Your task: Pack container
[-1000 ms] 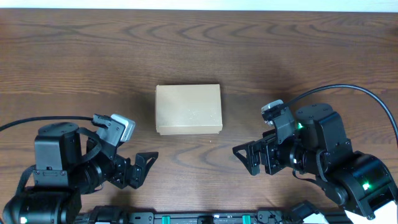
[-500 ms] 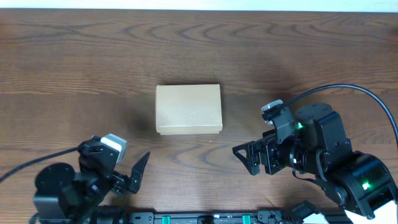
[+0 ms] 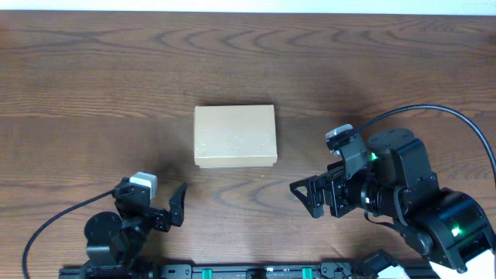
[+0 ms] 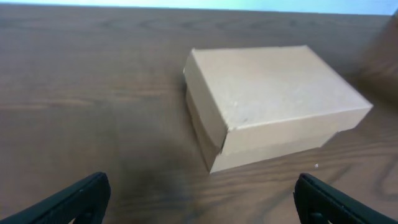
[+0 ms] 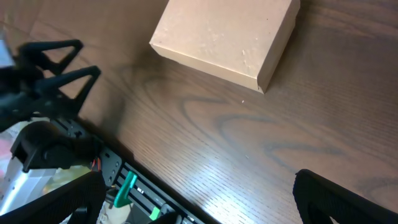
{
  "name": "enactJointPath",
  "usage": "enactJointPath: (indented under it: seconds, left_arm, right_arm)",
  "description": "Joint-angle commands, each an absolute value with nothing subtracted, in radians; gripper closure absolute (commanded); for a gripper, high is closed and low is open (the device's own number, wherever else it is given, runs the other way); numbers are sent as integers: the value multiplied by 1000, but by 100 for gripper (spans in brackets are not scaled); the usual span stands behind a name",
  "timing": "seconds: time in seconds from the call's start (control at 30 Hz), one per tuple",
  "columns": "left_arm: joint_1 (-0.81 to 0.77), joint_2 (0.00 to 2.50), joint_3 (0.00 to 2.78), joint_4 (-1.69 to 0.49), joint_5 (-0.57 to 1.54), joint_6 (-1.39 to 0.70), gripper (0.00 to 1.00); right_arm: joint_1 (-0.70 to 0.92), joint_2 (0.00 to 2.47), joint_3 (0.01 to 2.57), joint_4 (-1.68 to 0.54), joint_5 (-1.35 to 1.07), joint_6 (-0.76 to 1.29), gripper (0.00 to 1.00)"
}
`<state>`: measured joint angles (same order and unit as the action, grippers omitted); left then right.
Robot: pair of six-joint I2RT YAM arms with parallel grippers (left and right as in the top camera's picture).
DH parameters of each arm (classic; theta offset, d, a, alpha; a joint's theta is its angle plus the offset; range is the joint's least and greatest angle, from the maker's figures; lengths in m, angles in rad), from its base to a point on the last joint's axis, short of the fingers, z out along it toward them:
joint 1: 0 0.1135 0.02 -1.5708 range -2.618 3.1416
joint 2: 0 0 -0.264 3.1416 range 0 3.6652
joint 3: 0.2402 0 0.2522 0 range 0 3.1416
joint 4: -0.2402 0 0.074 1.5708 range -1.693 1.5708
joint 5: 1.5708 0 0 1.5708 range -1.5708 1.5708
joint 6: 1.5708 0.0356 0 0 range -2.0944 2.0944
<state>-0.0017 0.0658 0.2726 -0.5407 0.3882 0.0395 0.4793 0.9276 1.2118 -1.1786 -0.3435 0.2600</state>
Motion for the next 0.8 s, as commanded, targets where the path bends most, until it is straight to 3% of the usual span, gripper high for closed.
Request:
enactJointPath:
  seconds: [0.0,0.2,0.77]
  left_arm:
    - [2,38,222,-503,380,-5,5]
    - [2,4,120,-411,381,-52,5]
    - [2,4,120,-408,358,-45,5]
  right_arm:
    - [486,928,1221,-1179,-344,269,1]
    - [486,928,1221,-1179,-344,269,1]
    - [486,928,1221,-1179,-344,269,1]
